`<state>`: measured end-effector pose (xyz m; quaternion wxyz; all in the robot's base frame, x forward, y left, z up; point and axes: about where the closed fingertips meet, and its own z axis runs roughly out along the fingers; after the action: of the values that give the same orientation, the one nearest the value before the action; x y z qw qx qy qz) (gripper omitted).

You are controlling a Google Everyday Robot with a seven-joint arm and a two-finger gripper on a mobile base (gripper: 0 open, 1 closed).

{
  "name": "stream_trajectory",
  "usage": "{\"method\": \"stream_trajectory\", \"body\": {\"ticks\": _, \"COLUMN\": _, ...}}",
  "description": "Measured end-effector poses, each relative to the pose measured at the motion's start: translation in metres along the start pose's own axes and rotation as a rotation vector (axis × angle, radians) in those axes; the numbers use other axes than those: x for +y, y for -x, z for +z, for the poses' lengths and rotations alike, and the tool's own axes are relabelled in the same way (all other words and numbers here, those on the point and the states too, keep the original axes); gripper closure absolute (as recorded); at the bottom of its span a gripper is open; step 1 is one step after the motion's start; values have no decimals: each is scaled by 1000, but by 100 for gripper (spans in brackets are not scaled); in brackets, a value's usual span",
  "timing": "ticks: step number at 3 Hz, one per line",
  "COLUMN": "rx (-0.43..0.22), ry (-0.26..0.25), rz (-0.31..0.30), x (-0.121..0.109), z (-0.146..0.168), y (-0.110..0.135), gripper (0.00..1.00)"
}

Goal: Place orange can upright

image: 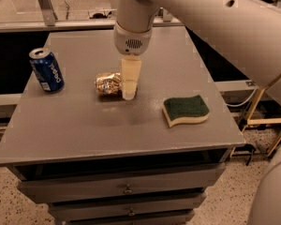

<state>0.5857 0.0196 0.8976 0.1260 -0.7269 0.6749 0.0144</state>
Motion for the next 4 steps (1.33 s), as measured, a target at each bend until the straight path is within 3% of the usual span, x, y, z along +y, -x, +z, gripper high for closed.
{"method": "stream_trajectory", "body": {"ticks": 2, "rx": 37, "ry": 39, "rz": 62, "x": -2, "z": 45, "y": 1, "gripper": 0}}
{"method": "stream_trajectory", "body": {"ticks": 4, "rx": 59, "ry": 23, "rz": 81, "x": -4, "z": 55, "y": -4, "gripper": 41}}
